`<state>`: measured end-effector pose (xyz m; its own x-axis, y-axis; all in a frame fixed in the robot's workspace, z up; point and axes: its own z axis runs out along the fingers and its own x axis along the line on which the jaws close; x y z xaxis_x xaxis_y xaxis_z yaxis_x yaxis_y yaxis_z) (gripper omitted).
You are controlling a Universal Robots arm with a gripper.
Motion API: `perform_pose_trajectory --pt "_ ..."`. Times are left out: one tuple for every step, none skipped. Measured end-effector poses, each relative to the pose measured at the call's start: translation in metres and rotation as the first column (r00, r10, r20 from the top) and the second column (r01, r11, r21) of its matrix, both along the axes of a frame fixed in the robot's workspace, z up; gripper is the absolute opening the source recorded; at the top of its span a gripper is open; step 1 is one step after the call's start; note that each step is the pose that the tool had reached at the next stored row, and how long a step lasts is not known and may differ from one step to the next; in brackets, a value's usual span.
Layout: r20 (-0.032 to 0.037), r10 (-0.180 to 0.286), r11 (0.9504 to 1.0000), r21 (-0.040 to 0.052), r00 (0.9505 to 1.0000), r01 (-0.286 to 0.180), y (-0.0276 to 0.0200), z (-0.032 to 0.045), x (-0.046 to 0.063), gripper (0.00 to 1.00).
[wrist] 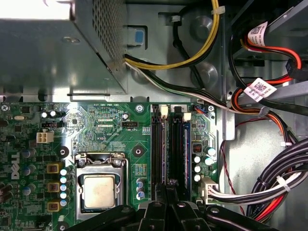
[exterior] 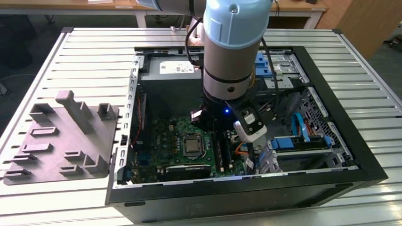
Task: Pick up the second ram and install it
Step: 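Insert the second ram into the second slot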
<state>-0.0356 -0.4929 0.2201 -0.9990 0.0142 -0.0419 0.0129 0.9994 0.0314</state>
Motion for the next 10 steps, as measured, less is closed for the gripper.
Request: perform_pose_trajectory --pt "0.0 0.0 1.0 0.0 1.0 0.0 0.0 0.0 0.0 0.11" --pt "0.0 0.0 1.0 0.0 1.0 0.0 0.0 0.0 0.0 0.11" --pt "0.0 0.0 1.0 0.0 1.0 0.0 0.0 0.0 0.0 0.11" --pt "0.0 0.0 1.0 0.0 1.0 0.0 0.0 0.0 0.0 0.11" --pt "0.0 0.0 1.0 0.0 1.0 0.0 0.0 0.0 0.0 0.11" --pt "0.0 0.0 1.0 0.0 1.0 0.0 0.0 -0.0001 0.0 0.11" --pt "0.0 0.0 1.0 0.0002 1.0 0.0 0.0 -0.0001 0.0 0.11" --pt "0.0001 0.0 1.0 0.0057 1.0 0.0 -0.0001 -0.0001 0.0 0.11" --pt "0.0001 0.0 0.9999 0.0136 1.0 0.0 -0.0001 -0.0001 -0.0001 0.11" --pt "0.0 0.0 0.9998 0.0176 1.0 0.0 -0.0001 0.0 -0.0001 0.11"
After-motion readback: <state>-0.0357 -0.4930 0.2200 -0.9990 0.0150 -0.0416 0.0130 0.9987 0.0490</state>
